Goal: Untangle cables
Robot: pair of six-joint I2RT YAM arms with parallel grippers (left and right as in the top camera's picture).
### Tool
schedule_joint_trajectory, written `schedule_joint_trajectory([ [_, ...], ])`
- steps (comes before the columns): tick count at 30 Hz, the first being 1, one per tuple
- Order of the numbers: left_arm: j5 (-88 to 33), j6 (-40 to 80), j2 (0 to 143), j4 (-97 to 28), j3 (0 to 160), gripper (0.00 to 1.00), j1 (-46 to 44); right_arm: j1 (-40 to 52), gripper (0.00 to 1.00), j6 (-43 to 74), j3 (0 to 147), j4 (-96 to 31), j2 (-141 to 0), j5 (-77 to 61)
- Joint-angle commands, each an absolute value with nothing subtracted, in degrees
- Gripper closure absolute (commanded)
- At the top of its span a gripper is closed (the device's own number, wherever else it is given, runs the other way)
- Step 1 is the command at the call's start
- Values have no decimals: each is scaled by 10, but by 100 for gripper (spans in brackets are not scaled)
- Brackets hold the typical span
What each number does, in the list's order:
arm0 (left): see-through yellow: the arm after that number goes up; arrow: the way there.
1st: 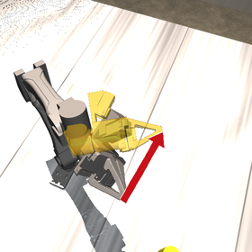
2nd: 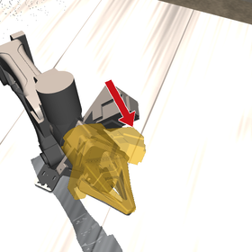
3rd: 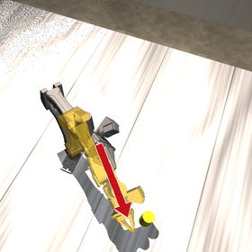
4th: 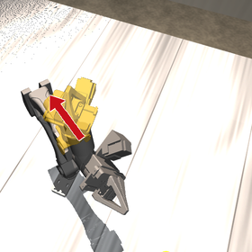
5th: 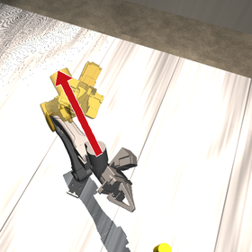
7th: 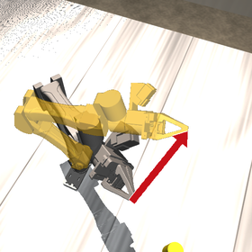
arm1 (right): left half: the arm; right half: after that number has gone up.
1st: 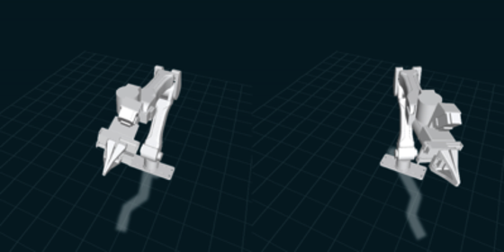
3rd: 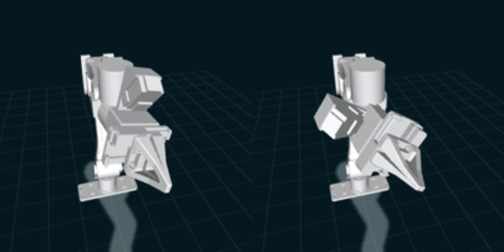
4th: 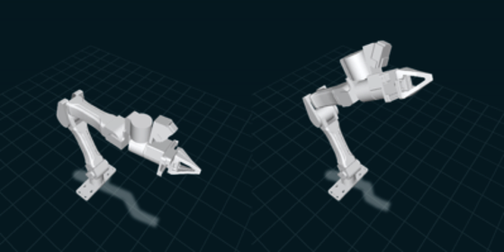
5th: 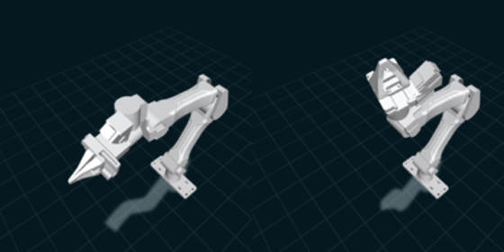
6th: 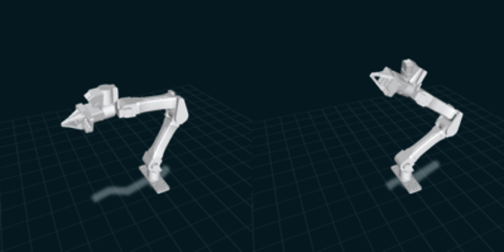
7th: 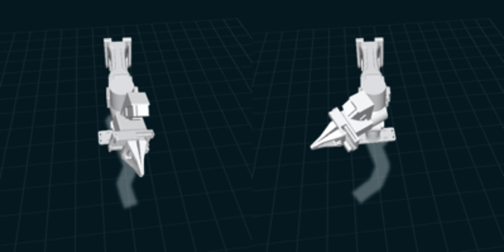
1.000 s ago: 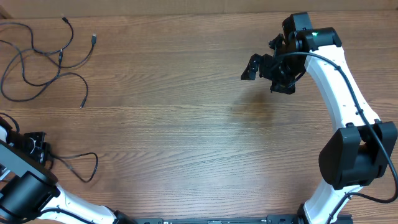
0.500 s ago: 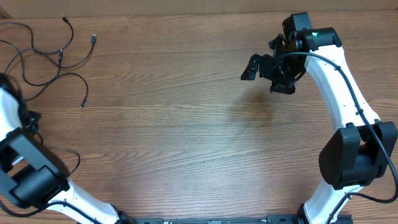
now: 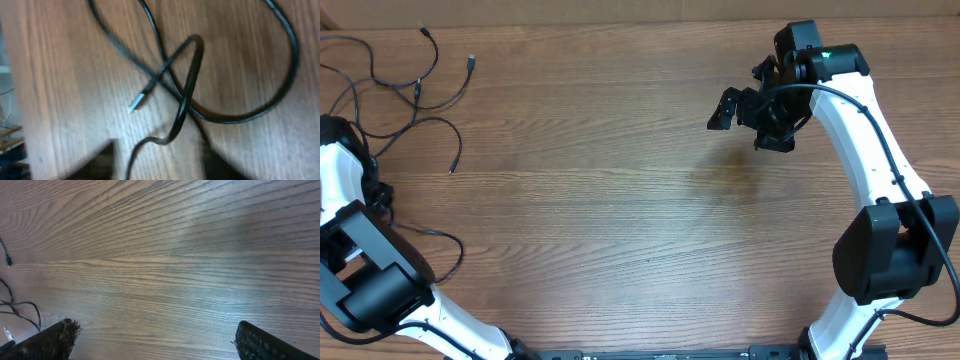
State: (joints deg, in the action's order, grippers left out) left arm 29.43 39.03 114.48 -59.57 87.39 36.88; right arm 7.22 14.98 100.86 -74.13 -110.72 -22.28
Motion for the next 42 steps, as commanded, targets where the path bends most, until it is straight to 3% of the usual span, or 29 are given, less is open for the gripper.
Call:
schedule_joint_trajectory([
  [1,256,398,1151,-584,867,30,379,74,0,149,1004,-741,-1084,-227],
  [6,154,365,1151,-550,867,23,417,74,0,149,1004,-737,-1084,-227],
  [10,112,342,1151,-543,867,37,436,74,0,149,1004,-736,-1084,-227],
  [12,109,342,1151,-551,867,64,448,74,0,149,1004,-736,-1084,-227],
  [13,109,342,1151,-555,866,69,453,74,0,149,1004,-736,-1084,-227],
  [16,109,342,1151,-563,855,67,469,74,0,149,1004,-736,-1084,-227],
  [23,8,397,1151,-572,810,96,528,74,0,147,1004,-736,-1084,-227],
  [32,-279,388,1151,-563,810,93,548,74,0,147,1004,-732,-1084,-227],
  [33,-294,390,1151,-563,810,77,548,74,0,147,1004,-731,-1084,-227],
  [35,-334,395,1151,-563,810,26,548,74,0,147,1004,-729,-1084,-227],
  [38,-342,404,1151,-563,810,25,547,74,0,147,1004,-728,-1084,-227],
  [42,-341,404,1149,-546,819,34,547,74,0,147,1004,-728,-1084,-227],
])
